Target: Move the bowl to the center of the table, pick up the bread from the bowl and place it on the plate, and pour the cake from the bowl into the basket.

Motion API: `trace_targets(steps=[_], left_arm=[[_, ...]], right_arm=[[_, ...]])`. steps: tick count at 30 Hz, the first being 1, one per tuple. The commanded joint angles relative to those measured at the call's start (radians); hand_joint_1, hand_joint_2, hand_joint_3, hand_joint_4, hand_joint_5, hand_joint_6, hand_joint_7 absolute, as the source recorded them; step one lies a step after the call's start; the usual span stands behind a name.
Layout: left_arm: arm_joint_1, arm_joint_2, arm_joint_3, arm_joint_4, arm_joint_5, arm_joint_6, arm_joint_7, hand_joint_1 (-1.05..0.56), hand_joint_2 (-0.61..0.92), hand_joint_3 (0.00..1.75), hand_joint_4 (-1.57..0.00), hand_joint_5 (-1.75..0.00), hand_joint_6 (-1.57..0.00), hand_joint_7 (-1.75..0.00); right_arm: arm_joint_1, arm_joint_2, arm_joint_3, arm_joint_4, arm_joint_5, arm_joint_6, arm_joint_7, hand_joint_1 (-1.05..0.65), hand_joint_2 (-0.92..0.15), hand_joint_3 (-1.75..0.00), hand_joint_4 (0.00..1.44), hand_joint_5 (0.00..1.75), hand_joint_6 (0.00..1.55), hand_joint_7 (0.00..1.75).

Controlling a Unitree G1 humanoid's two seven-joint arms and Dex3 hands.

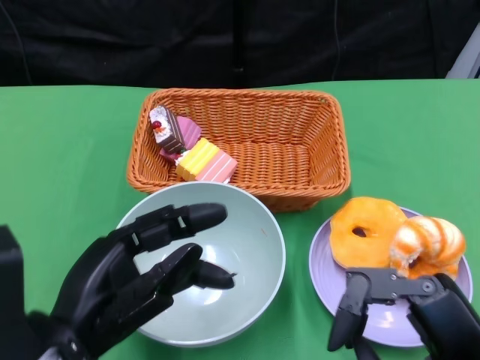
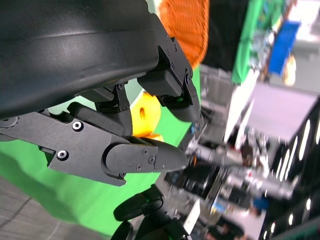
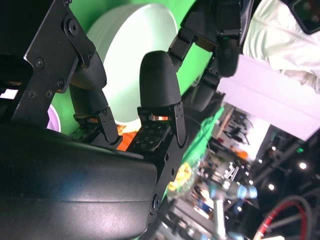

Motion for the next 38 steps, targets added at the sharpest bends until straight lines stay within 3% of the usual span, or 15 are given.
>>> trace_targets(steps=[1,6,12,16,21,28,38], left_arm=[[0.090,-0.040,0.008,-0.076,0.011,0.006,0.076,-0.28,0.69,0.81,-0.56,-1.51,-0.51,-1.21],[0.193,-0.071,-0.015,-0.137,0.055,-0.033,0.087,-0.20,0.57,1.08,-0.52,-1.69,-0.52,-1.33],[0.314,-0.111,-0.091,-0.125,0.246,-0.270,0.066,-0.11,0.50,1.25,-0.59,-1.69,-0.57,-1.38],[0.366,-0.126,-0.121,-0.053,0.368,-0.512,0.030,-0.03,0.55,1.25,-0.70,-1.74,-0.65,-1.46],[0.364,-0.151,-0.126,0.054,0.442,-0.715,0.029,0.01,0.52,1.35,-0.83,-1.75,-0.69,-1.67],[0.339,-0.146,-0.119,0.114,0.447,-0.796,0.021,0.01,0.51,1.35,-0.84,-1.75,-0.69,-1.71],[0.317,-0.137,-0.121,0.123,0.449,-0.792,0.025,0.01,0.46,1.40,-0.85,-1.75,-0.72,-1.69]], right_arm=[[0.036,0.004,0.019,-0.077,0.058,0.121,0.021,0.24,-0.23,-1.61,0.78,1.69,0.74,1.38],[0.064,0.024,0.045,-0.127,0.097,0.176,0.010,0.17,-0.21,-1.59,0.67,1.68,0.67,1.45],[0.080,0.056,0.066,-0.096,0.090,0.105,-0.026,0.11,-0.22,-1.61,0.65,1.74,0.61,1.54],[0.086,0.053,0.065,-0.052,0.040,0.019,-0.057,0.11,-0.22,-1.66,0.70,1.75,0.66,1.58],[0.086,0.041,0.054,0.001,0.006,-0.071,-0.075,0.19,-0.19,-1.73,0.91,1.75,0.78,1.60],[0.083,0.035,0.038,0.045,-0.022,-0.147,-0.088,0.26,-0.16,-1.75,0.95,1.75,0.85,1.58],[0.063,0.034,0.030,0.099,-0.024,-0.222,-0.091,0.25,-0.14,-1.75,0.94,1.74,0.87,1.54]])
